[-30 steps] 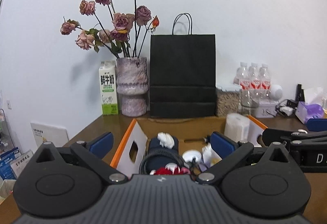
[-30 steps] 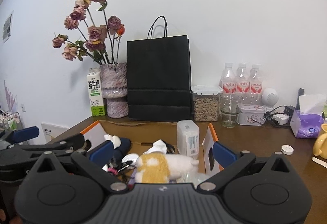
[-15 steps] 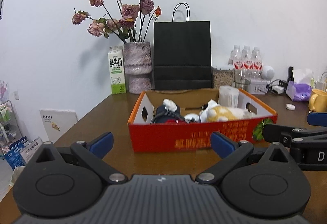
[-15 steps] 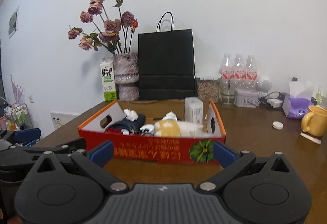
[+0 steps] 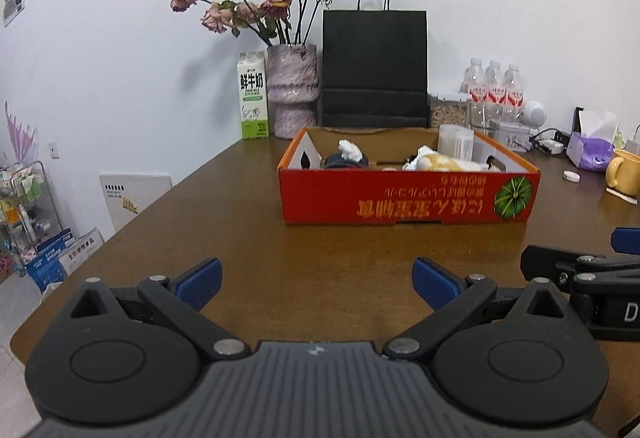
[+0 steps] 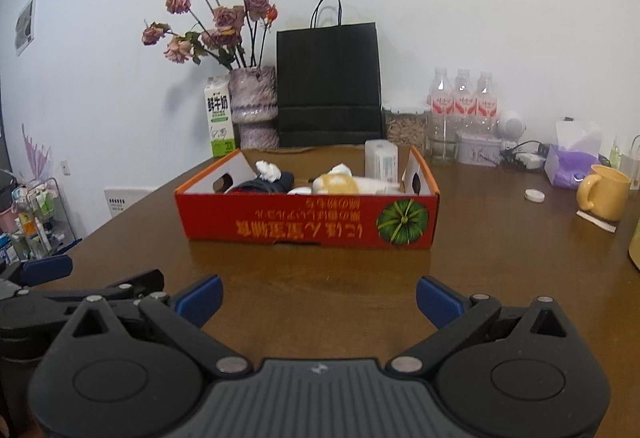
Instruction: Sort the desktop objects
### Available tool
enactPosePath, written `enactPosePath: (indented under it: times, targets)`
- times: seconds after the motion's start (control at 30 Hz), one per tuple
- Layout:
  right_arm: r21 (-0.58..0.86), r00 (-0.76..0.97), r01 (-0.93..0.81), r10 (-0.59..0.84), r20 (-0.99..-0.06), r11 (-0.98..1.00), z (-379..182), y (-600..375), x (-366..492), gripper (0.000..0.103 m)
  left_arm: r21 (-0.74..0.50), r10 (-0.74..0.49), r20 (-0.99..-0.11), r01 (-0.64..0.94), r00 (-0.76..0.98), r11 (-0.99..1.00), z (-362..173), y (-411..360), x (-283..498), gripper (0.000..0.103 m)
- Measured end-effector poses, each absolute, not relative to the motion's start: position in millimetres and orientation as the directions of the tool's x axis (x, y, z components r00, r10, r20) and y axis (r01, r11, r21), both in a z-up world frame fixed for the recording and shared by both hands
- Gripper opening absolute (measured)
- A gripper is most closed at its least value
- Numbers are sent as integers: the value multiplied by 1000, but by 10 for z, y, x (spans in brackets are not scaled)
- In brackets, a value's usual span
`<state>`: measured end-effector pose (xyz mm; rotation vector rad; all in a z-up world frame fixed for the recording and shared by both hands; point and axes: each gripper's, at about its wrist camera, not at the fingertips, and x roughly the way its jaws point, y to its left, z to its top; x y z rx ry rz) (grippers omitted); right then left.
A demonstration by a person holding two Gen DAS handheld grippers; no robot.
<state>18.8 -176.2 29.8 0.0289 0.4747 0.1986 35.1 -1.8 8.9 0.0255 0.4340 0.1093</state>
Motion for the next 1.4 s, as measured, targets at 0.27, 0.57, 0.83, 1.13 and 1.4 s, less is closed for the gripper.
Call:
enactPosePath:
  times: [0.27, 0.57, 0.83, 1.13, 1.4]
  targets:
    - [83, 857, -185, 202, -474, 979, 245, -1774, 144, 103, 64, 119, -442, -101, 889, 993, 39, -36, 313, 103]
    - [85, 859, -182, 200, -471, 980, 248, -1791, 122, 103, 79, 130, -433, -106, 892, 991, 58, -60, 288, 103]
    - [85, 860, -182, 200, -469, 980, 251, -1804, 110, 103, 82, 131, -431, -106, 893, 991, 60, -70, 275, 103]
    - [83, 860, -180, 197, -470, 980, 256, -1802, 111, 103, 83, 132, -434, -106, 891, 991, 51, -67, 265, 103]
    - [81, 861, -180, 197, -469, 980, 257, -1803, 113, 103, 82, 132, -435, -106, 891, 991, 46, -60, 263, 103]
